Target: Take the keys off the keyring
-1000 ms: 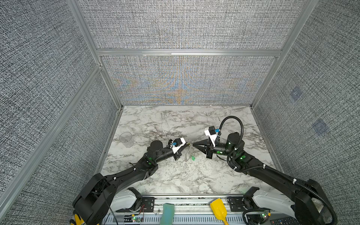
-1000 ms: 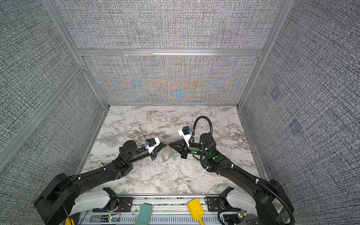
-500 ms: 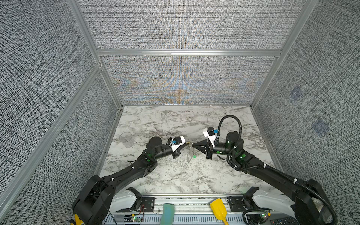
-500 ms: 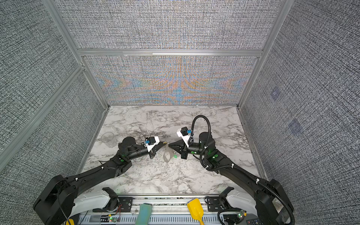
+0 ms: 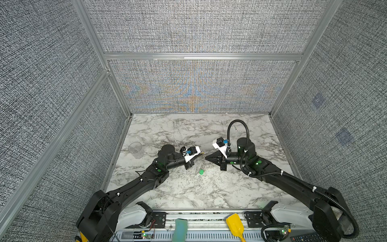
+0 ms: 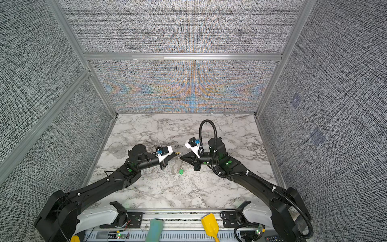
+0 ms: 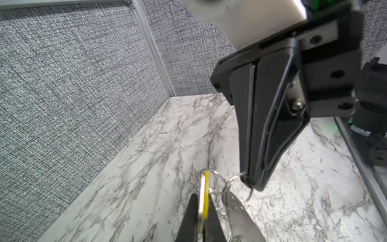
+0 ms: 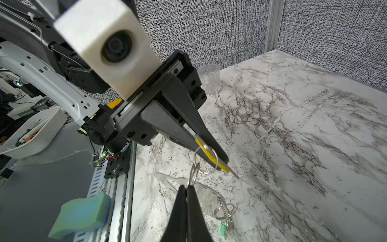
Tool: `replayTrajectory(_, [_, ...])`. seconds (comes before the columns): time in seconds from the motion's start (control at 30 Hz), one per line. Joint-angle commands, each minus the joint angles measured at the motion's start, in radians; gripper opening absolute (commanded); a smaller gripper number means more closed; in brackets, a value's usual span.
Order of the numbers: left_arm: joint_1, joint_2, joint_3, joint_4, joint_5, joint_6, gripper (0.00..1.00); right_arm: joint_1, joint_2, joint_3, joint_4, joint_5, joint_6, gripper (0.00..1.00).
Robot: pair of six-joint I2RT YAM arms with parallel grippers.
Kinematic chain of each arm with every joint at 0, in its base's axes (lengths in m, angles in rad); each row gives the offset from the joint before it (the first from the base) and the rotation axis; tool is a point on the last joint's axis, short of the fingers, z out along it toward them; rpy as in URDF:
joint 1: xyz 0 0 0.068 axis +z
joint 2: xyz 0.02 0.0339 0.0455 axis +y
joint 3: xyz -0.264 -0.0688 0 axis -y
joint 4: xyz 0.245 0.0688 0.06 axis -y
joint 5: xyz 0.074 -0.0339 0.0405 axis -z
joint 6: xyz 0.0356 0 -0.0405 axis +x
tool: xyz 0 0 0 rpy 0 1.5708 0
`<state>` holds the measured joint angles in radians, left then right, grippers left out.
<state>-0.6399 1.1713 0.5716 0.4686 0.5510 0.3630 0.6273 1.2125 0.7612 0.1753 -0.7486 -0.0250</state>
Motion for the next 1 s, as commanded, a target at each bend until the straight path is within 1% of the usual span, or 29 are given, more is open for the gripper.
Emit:
replayTrajectory(0.0, [0.003, -0.009, 0.014, -0.003, -0.037, 0.028, 0.0, 0.001, 0.018, 0.028, -0.112, -0.046, -0.075, 0.0])
replayTrajectory(0.17, [0.003, -0.01, 0.025, -0.019, -0.026, 0.028, 0.0, 0.001, 0.044, 0.065, -0.16, -0.007, -0.114, 0.0])
replayTrajectory(0.3, [0.002, -0.013, 0.032, -0.037, -0.052, 0.024, 0.0, -0.001, 0.058, 0.091, -0.181, 0.047, -0.138, 0.0])
replayTrajectory(0.33, [0.002, -0.015, 0.035, -0.045, -0.066, 0.021, 0.0, 0.001, 0.058, 0.097, -0.182, 0.065, -0.141, 0.02])
replayTrajectory(0.37, [0.001, -0.017, 0.04, -0.055, -0.078, 0.021, 0.0, -0.003, 0.056, 0.102, -0.182, 0.08, -0.142, 0.05])
replayTrajectory(0.43, [0.0, -0.022, 0.046, -0.068, -0.104, 0.009, 0.0, -0.003, 0.047, 0.107, -0.183, 0.112, -0.147, 0.17])
replayTrajectory(0.57, [-0.008, -0.024, 0.063, -0.099, -0.146, -0.013, 0.0, -0.003, 0.003, 0.093, -0.158, 0.185, -0.136, 0.32])
replayTrajectory(0.6, [-0.01, -0.024, 0.067, -0.108, -0.151, -0.011, 0.0, -0.004, -0.011, 0.082, -0.139, 0.204, -0.126, 0.35])
replayTrajectory(0.67, [-0.016, -0.019, 0.084, -0.134, -0.155, -0.009, 0.0, -0.003, -0.045, 0.055, -0.107, 0.256, -0.103, 0.37])
replayTrajectory(0.8, [-0.021, -0.008, 0.119, -0.175, -0.173, -0.031, 0.0, 0.013, -0.102, 0.011, -0.046, 0.304, -0.054, 0.38])
replayTrajectory(0.97, [-0.053, -0.001, 0.153, -0.201, -0.259, -0.078, 0.0, 0.101, -0.135, -0.022, -0.008, 0.459, -0.037, 0.41])
